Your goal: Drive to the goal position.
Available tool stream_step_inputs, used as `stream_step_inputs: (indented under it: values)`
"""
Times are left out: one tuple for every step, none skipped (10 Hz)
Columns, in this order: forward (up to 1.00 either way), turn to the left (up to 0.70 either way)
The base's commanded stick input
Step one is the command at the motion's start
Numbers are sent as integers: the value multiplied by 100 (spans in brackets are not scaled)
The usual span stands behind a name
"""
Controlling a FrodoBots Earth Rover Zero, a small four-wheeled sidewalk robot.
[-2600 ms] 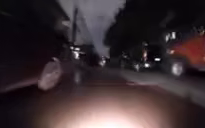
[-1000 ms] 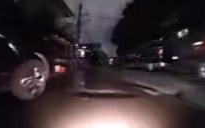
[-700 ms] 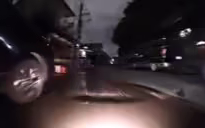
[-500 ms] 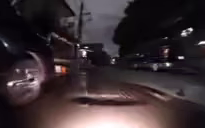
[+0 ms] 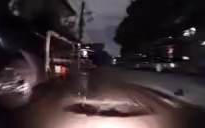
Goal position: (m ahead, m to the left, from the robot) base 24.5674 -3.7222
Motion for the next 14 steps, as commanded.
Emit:
stream_step_inputs:
  values:
    - [50, 0]
    - [50, 0]
    - [50, 0]
    - [49, 0]
    - [34, 0]
    - [30, 0]
    - [30, 0]
    - [30, 0]
    - [30, 0]
    - [30, 0]
    - [30, 0]
    - [30, 0]
    - [30, 0]
    - [30, 0]
